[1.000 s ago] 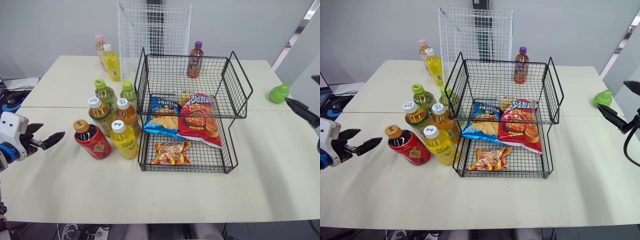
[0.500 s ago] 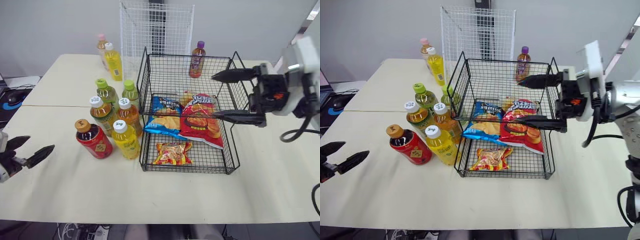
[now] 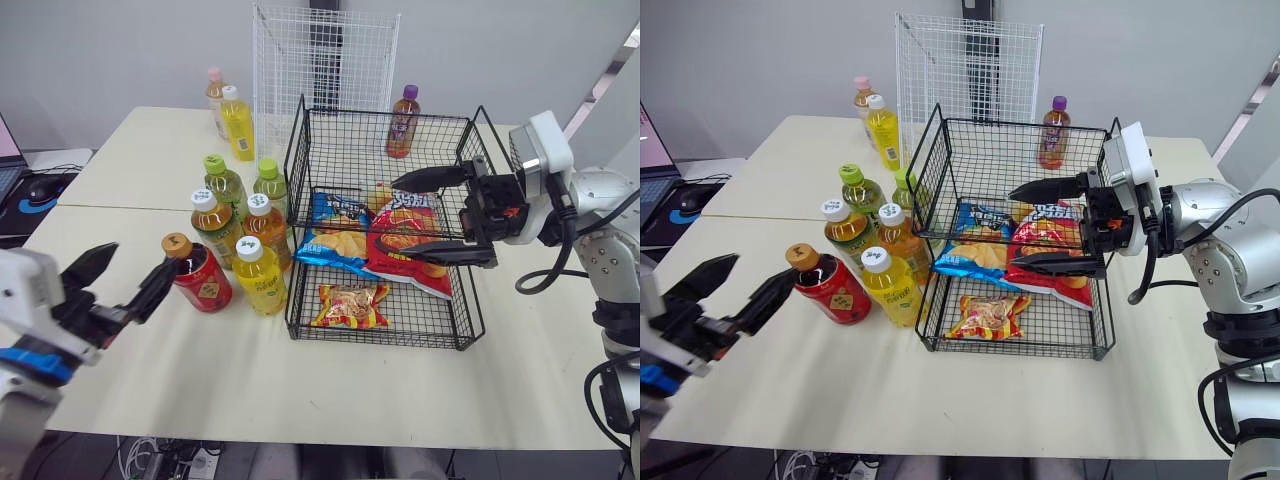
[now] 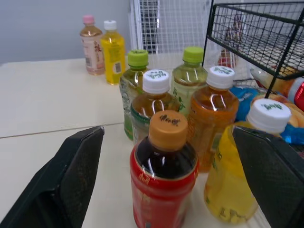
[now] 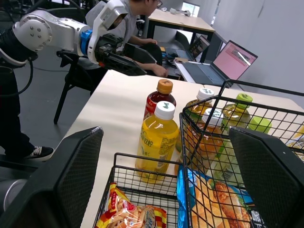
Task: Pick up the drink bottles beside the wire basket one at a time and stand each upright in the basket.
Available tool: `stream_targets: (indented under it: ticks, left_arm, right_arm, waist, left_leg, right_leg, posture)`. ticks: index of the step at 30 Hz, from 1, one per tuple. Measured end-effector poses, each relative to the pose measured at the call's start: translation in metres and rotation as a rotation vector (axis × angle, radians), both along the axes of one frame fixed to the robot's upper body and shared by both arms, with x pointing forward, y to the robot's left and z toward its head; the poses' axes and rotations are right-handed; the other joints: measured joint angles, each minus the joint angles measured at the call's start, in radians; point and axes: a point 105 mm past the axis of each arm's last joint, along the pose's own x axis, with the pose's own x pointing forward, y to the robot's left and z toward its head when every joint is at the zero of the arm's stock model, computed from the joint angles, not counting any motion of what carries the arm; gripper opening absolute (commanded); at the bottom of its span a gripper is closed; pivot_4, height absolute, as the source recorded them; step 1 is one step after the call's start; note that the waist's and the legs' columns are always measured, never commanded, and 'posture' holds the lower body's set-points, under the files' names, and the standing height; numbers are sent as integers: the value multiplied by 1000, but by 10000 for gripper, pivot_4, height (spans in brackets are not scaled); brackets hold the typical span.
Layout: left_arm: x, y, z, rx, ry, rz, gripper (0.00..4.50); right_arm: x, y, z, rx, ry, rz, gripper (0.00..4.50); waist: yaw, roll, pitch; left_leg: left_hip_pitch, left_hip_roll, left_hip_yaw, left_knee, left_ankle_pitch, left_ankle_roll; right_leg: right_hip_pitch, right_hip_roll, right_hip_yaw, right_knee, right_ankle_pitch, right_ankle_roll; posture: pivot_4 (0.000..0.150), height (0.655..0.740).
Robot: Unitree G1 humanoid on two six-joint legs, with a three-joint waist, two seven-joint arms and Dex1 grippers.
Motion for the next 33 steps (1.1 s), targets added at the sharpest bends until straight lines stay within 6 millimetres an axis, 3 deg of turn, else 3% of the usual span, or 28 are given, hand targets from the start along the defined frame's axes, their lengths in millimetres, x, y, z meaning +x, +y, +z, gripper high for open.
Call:
stream_targets:
  ticks: [5, 16, 26, 27, 33]
  left_arm:
    - [21, -5, -5, -2, 6, 51, 44881]
    - [38, -8, -21, 31, 65, 75, 44881]
    - [44, -9, -25, 50, 73, 84, 15383]
    - [44, -9, -25, 51, 72, 87, 13572]
    - [39, -7, -26, 55, 64, 69, 13547]
  right_arm:
    - [1, 1, 1, -9, -8, -6, 45000]
    - [1, 0, 2, -24, 0, -21, 45000]
    - [0, 1, 4, -20, -10, -32, 45000]
    - [0, 0, 5, -19, -12, -34, 45000]
    - [0, 0, 5, -18, -16, -39, 45000]
  waist:
    - [-2, 0, 0]
    - [-2, 0, 0]
    - [-2, 0, 0]
    - [-2, 0, 0]
    - [-2, 0, 0]
  left_leg:
    - [0, 0, 0, 0, 0, 0]
    - [0, 1, 1, -1, 0, 0]
    - [0, 1, 1, -1, 0, 0]
    - [0, 0, 1, -1, 0, 0]
    - [0, 1, 1, -1, 0, 0]
  right_leg:
    - [-1, 1, 1, 0, 0, 0]
    - [-1, 1, 1, 0, 0, 0]
    - [-1, 1, 1, 0, 0, 0]
    - [-1, 1, 1, 0, 0, 0]
    - [-1, 1, 1, 0, 0, 0]
  posture:
    - [1500, 7360]
    - [1500, 7360]
    - [1500, 7360]
    - [1500, 7360]
    - [1500, 7360]
